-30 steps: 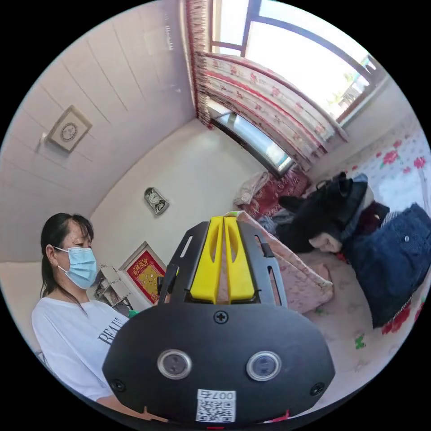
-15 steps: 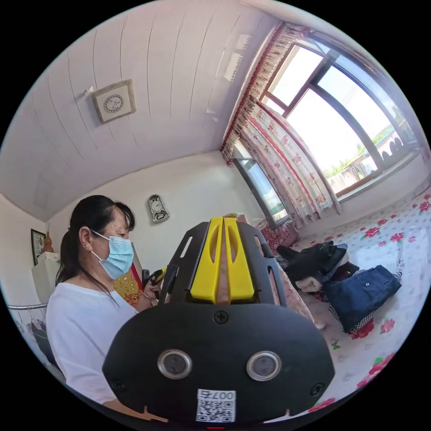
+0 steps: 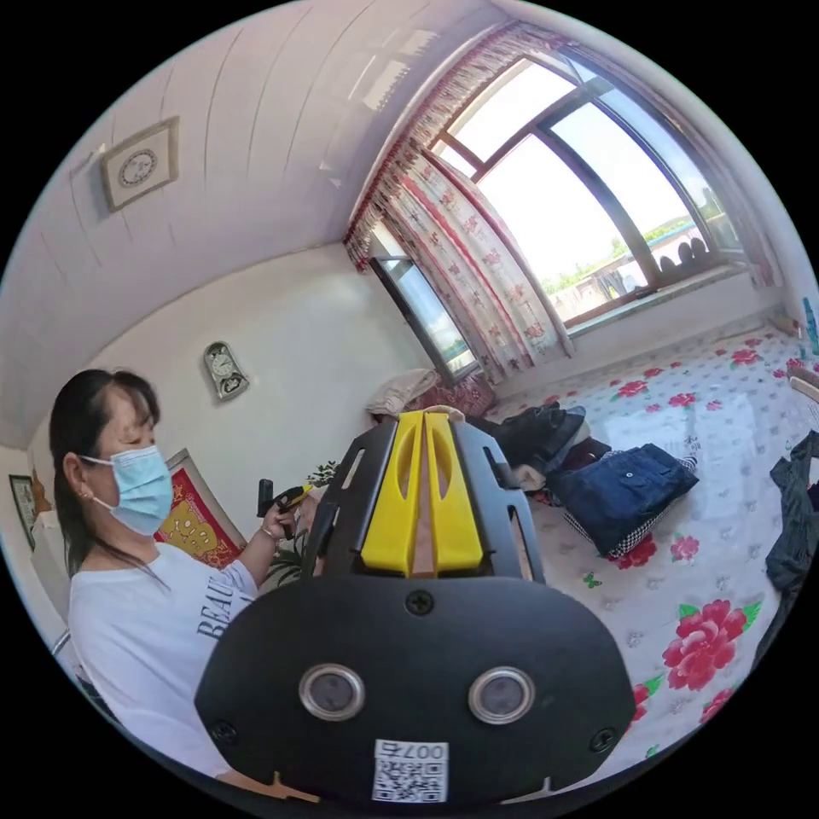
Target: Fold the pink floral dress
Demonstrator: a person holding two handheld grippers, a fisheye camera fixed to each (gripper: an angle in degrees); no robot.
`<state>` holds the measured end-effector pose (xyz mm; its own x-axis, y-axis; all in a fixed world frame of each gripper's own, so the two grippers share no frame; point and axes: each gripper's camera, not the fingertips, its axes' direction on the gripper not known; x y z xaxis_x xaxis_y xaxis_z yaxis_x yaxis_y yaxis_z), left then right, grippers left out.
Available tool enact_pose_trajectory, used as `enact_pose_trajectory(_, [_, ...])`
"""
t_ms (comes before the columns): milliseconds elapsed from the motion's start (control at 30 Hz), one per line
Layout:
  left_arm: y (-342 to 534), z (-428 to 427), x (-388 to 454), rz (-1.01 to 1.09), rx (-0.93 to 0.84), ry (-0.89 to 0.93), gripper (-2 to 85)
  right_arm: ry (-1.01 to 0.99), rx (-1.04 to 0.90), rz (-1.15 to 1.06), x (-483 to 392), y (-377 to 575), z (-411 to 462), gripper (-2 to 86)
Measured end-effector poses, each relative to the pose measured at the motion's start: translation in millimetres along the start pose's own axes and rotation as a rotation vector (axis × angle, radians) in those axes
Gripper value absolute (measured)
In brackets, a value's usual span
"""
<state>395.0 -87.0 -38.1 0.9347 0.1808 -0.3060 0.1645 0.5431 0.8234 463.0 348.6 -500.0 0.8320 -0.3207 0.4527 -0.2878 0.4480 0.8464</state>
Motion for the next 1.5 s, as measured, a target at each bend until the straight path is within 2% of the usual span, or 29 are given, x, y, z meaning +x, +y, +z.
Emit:
enact_pose_trajectory(133, [-56, 33, -50, -0.069, 0.067, 0.072, -1.0, -0.015, 0.019, 0.111, 32, -29, 50, -0.4])
enact_pose_trajectory(200, [-97, 28, -50, -0.027, 0.141, 0.145, -1.0, -0.017, 0.066, 0.082, 23, -44, 59, -0.4])
enact_pose_trajectory(333, [-140, -8, -3, 0.167, 0.186, 0.112, -1.0, -0.053, 0.181, -0.086, -35, -68, 53, -0.4])
enact_pose_trajectory(467, [-126, -68, 38, 0.358, 0.26, 0.135, -1.0, -0.082, 0.221, -0.244, -90, -52, 30, -0.4])
enact_pose_trajectory(633, [-67, -118, 48, 0.398, 0.267, 0.109, -1.0, -0.067, 0.182, -0.33, -126, 5, 14, -0.4])
enact_pose_trajectory(833, [24, -144, 28, 0.296, 0.245, 0.074, -1.0, -0.008, 0.144, -0.228, -130, 107, 7, -0.4])
enact_pose_trajectory(1033, [84, -132, -37, 0.104, 0.058, -0.009, -1.0, 0.21, -0.008, 0.021, -99, 209, 21, -0.3])
enact_pose_trajectory(1100, [104, -119, -81, -0.045, -0.013, -0.057, -1.0, 0.218, 0.046, 0.141, -76, 240, 22, -0.2])
enact_pose_trajectory(1200, [127, -92, -134, -0.173, -0.115, -0.02, -1.0, 0.166, 0.12, 0.358, -28, 290, 31, 0.0])
enact_pose_trajectory(1333, [143, -67, -177, -0.237, -0.185, -0.003, -1.0, 0.397, -0.092, 0.41, 7, 328, 84, 1.4])
enact_pose_trajectory(1500, [139, -78, -205, -0.266, -0.154, 0.036, -1.0, 0.454, -0.39, 0.436, 27, 371, 149, 6.7])
